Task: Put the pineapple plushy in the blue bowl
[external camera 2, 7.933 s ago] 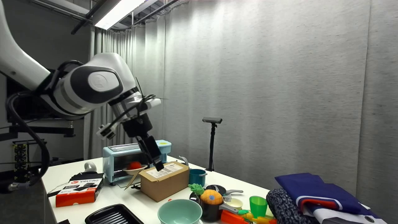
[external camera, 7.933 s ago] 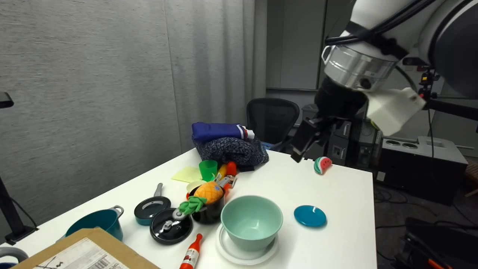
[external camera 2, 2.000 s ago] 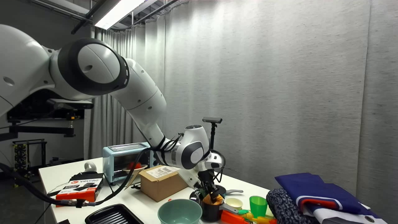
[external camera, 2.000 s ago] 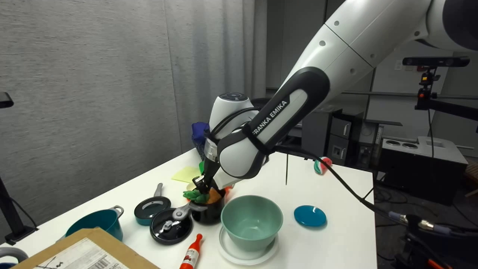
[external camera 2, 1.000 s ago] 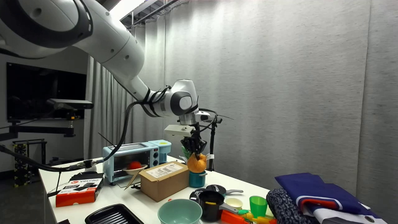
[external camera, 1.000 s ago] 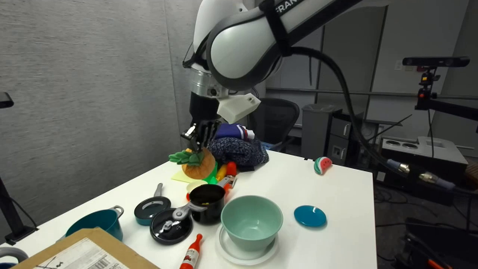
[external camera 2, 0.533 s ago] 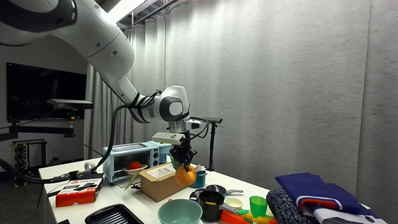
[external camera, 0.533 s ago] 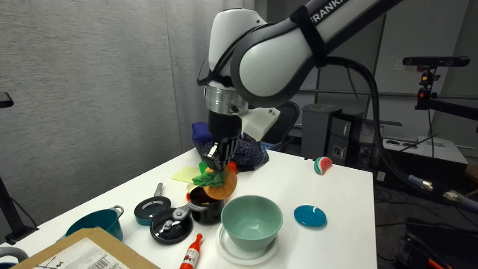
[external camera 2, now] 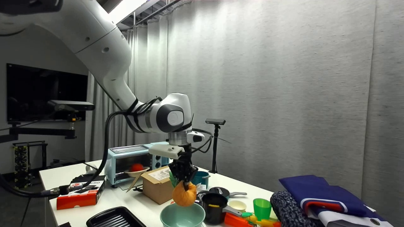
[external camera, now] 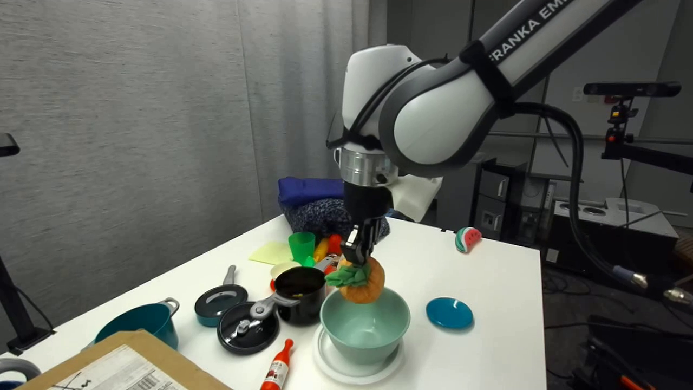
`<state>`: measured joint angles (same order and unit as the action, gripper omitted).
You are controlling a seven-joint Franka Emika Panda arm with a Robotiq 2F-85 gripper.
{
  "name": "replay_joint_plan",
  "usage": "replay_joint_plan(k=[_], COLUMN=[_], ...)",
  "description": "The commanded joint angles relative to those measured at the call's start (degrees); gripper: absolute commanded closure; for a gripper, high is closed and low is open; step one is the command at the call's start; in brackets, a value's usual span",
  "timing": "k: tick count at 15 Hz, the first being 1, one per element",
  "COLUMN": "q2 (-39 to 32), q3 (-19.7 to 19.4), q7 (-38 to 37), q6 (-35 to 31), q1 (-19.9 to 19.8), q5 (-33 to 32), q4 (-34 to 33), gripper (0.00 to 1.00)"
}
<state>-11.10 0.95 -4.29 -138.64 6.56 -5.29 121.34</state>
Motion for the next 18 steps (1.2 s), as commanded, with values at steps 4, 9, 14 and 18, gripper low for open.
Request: replay_joint_plan(k=[4,9,14,18], q2=[-1.7,-2.6,-2.8,-3.8], q3=[0.9,0.4,-0.2,-2.2], q7=[1.5,2.2,0.1,-6.7], q6=[-7.1,-5.5,-6.2,-6.4], q1=[-1.4,-2.4,-3.4,-2.8], q5=[1.6,1.5,1.9,-0.2], q4=[3.8,3.2,1.8,-0.5], gripper=[0.57,0.20,0.00,0.00])
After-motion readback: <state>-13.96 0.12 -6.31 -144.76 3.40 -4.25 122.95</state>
